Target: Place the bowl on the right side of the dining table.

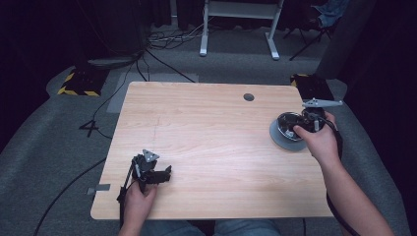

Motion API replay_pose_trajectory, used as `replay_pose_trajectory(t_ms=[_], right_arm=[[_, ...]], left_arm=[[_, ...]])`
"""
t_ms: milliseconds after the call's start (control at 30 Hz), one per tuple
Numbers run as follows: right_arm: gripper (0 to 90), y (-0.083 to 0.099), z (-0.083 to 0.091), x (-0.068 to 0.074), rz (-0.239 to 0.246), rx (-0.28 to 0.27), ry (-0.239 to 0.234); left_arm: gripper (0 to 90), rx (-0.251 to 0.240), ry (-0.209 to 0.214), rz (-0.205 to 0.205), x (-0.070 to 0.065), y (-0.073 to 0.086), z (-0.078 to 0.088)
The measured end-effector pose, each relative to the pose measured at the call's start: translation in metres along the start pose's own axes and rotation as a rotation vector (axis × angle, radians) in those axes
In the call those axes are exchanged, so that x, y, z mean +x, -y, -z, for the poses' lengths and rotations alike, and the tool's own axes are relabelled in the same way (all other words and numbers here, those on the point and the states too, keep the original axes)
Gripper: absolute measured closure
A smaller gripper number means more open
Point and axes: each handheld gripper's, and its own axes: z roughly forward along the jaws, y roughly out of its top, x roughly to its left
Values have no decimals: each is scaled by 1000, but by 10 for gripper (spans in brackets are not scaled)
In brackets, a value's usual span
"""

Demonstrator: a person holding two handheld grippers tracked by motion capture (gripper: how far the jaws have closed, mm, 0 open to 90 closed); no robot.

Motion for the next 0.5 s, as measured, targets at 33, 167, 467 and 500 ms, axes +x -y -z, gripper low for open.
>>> replay_pose_trajectory(t_ms=[33,167,467,500], right_arm=[[574,2,-1,7,5,12,-14],[573,7,-1,16,18,31,-29],[567,20,-1,31,50,107,-45],[567,22,0,31,68,120,-41]], left_arm=[[126,-1,-2,1,0,0,0],[126,-2,-1,4,0,0,0],[125,-2,1,7,-1,0,-1],[125,-2,1,7,-1,0,-1]])
